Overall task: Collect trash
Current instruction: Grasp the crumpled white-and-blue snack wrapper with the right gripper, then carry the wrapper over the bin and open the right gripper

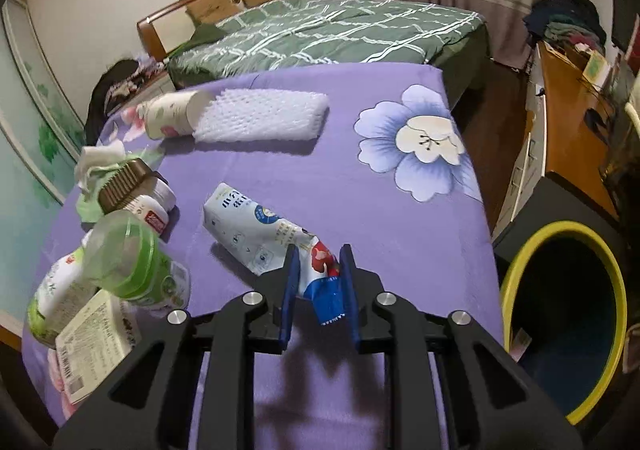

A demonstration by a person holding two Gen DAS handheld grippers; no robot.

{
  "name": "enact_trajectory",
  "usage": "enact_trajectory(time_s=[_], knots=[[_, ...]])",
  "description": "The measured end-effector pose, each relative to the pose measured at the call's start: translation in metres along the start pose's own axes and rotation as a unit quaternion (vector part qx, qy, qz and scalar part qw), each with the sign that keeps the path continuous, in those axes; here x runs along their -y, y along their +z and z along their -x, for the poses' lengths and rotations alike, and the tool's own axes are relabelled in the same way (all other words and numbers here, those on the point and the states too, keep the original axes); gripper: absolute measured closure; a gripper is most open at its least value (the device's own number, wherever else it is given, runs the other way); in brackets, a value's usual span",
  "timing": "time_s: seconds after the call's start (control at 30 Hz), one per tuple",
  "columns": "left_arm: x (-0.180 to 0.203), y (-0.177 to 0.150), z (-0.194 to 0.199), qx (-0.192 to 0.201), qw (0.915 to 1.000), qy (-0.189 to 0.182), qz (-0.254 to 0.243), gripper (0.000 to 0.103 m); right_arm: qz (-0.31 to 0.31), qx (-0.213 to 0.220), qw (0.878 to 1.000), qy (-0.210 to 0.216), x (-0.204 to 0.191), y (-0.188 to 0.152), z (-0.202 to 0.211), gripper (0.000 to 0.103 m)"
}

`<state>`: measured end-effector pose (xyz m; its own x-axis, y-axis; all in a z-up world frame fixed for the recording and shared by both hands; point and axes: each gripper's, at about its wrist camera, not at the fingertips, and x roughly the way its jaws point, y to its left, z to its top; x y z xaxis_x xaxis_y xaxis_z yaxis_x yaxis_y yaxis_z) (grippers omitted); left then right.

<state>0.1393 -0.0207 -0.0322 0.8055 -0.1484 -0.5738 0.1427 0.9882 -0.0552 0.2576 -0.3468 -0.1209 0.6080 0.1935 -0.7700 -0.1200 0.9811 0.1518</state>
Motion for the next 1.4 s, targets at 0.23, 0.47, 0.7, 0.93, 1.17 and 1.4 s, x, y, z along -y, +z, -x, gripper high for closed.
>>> enact_trajectory(time_s=[0.23, 0.47, 0.7, 0.93, 1.17, 1.4], knots=[[0.010, 0.000, 0.008, 0.002, 0.9999, -0.006, -0.009, 0.005, -0.032, 0.034, 0.999, -0.005, 0.014, -0.011, 0.032, 0.083], [0.022, -0.003, 0.008, -0.002, 0.9998, -0.015, -0.015, 0.005, -0.097, 0.056, 0.992, -0.059, 0.072, -0.028, 0.060, 0.083], [0.035, -0.007, -0.001, -0.012, 0.9995, -0.022, -0.021, 0.005, -0.167, 0.058, 0.974, -0.144, 0.149, -0.051, 0.072, 0.083], [0.048, -0.007, -0.010, -0.017, 0.9990, -0.029, -0.030, 0.005, -0.211, 0.035, 0.958, -0.190, 0.197, -0.066, 0.058, 0.081], [0.056, -0.006, -0.009, -0.017, 0.9985, -0.032, -0.041, 0.005, -0.222, 0.037, 0.954, -0.196, 0.203, -0.068, 0.055, 0.069], [0.052, -0.010, -0.005, -0.020, 0.9987, -0.029, -0.038, 0.005, -0.212, 0.049, 0.959, -0.183, 0.183, -0.068, 0.069, 0.064]])
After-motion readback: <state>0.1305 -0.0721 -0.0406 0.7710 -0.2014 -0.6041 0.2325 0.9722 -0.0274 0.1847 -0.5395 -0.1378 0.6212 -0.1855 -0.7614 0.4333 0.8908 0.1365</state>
